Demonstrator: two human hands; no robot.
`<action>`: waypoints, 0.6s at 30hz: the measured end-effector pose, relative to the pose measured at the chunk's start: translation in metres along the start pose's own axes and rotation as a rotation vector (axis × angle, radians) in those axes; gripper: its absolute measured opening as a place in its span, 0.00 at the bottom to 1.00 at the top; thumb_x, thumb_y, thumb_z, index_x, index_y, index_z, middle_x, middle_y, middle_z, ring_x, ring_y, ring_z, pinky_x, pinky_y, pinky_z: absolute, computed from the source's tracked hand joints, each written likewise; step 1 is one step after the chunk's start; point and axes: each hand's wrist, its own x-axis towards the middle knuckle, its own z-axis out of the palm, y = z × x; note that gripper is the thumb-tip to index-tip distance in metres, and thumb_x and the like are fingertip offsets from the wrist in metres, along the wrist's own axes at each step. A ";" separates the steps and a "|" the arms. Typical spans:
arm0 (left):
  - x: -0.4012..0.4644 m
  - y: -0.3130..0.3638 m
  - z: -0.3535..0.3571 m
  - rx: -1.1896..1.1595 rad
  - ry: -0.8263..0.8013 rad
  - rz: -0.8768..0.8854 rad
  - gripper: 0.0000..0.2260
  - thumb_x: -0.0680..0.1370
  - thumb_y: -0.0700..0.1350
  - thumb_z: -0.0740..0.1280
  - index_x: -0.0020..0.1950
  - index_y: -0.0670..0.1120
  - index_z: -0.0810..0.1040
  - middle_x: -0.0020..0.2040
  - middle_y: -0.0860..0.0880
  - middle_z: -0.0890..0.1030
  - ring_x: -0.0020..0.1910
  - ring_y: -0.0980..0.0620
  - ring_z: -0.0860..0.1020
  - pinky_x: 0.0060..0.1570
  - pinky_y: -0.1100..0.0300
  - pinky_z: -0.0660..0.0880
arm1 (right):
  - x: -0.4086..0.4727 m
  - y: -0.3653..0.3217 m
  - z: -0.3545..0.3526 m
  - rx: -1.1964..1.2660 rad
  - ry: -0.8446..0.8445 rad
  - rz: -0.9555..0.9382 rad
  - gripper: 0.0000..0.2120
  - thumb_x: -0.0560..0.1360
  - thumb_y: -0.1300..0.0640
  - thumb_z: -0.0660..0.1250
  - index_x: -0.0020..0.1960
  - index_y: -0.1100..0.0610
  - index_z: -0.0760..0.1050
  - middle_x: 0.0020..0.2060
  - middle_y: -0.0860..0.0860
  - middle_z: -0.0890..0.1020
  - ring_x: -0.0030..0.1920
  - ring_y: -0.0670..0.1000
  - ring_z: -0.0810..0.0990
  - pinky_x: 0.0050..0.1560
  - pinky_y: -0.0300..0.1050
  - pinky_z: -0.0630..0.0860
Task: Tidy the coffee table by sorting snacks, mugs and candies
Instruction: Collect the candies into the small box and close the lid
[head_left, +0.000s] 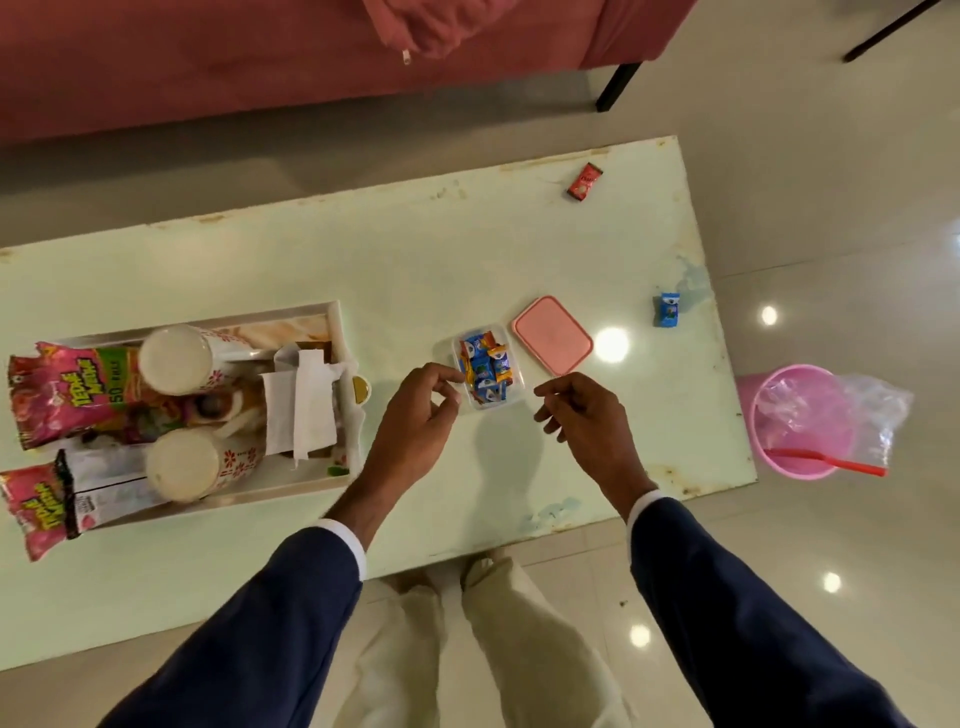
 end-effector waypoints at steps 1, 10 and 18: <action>0.001 0.003 -0.002 0.009 -0.008 0.022 0.08 0.82 0.42 0.64 0.59 0.51 0.78 0.56 0.51 0.81 0.40 0.56 0.80 0.43 0.58 0.79 | -0.001 -0.001 -0.006 -0.028 0.014 0.003 0.12 0.80 0.64 0.62 0.49 0.52 0.81 0.37 0.49 0.86 0.34 0.43 0.82 0.34 0.34 0.75; 0.047 0.039 0.011 0.123 -0.075 0.147 0.09 0.81 0.39 0.64 0.52 0.54 0.78 0.54 0.53 0.80 0.44 0.56 0.79 0.48 0.59 0.76 | 0.083 0.017 -0.087 -0.322 0.417 -0.091 0.19 0.75 0.65 0.69 0.65 0.56 0.74 0.58 0.55 0.73 0.53 0.58 0.80 0.58 0.50 0.78; 0.111 0.093 0.060 0.294 -0.103 0.190 0.09 0.80 0.40 0.65 0.56 0.53 0.79 0.54 0.53 0.77 0.47 0.56 0.80 0.50 0.58 0.77 | 0.154 0.045 -0.125 -0.509 0.203 -0.175 0.08 0.76 0.65 0.65 0.54 0.58 0.76 0.53 0.57 0.74 0.46 0.62 0.79 0.49 0.53 0.80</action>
